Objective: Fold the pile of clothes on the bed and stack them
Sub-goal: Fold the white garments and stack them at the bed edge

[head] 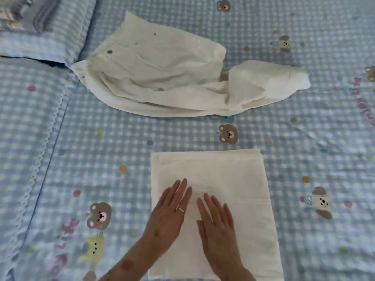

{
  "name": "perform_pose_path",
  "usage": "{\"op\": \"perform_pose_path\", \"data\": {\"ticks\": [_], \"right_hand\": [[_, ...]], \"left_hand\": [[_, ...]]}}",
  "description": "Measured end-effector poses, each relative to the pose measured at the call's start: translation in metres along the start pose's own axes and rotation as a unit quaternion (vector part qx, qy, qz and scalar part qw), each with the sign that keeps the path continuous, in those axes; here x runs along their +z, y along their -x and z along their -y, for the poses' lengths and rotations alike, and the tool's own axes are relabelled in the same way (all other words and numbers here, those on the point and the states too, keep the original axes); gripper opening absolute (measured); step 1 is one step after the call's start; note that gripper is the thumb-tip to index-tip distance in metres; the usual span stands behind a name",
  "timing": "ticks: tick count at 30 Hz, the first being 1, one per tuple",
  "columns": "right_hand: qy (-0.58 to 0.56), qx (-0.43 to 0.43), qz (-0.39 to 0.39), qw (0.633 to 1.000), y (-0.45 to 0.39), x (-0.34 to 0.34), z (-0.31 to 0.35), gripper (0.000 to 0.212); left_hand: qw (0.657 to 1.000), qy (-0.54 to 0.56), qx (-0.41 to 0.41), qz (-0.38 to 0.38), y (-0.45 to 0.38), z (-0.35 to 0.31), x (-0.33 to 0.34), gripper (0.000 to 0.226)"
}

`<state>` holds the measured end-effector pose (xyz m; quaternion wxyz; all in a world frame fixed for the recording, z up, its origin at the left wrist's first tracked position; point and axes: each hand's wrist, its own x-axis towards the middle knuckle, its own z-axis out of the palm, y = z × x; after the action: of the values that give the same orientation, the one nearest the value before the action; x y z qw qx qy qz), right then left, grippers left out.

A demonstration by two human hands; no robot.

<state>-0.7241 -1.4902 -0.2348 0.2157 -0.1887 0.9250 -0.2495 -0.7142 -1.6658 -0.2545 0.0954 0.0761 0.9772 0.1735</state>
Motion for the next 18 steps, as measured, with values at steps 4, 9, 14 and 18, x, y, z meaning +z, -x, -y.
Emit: {"op": "perform_pose_path", "data": {"ticks": [4, 9, 14, 18], "right_hand": [[0.174, 0.042, 0.006, 0.984, -0.005, -0.029, -0.082, 0.057], [-0.002, 0.272, -0.128, 0.954, 0.017, -0.042, -0.113, 0.054], [-0.213, 0.389, -0.09, 0.892, 0.015, -0.057, -0.106, 0.036], [-0.226, 0.338, -0.141, 0.903, 0.017, -0.096, -0.113, 0.017]], "left_hand": [[0.998, -0.026, -0.051, 0.028, 0.031, 0.006, 0.025, 0.051], [0.89, 0.229, -0.383, -0.092, 0.037, -0.016, 0.025, 0.062], [0.75, 0.387, -0.534, -0.056, 0.018, -0.016, -0.008, 0.037], [0.747, 0.42, -0.513, -0.056, 0.001, -0.04, -0.037, 0.013]]}}
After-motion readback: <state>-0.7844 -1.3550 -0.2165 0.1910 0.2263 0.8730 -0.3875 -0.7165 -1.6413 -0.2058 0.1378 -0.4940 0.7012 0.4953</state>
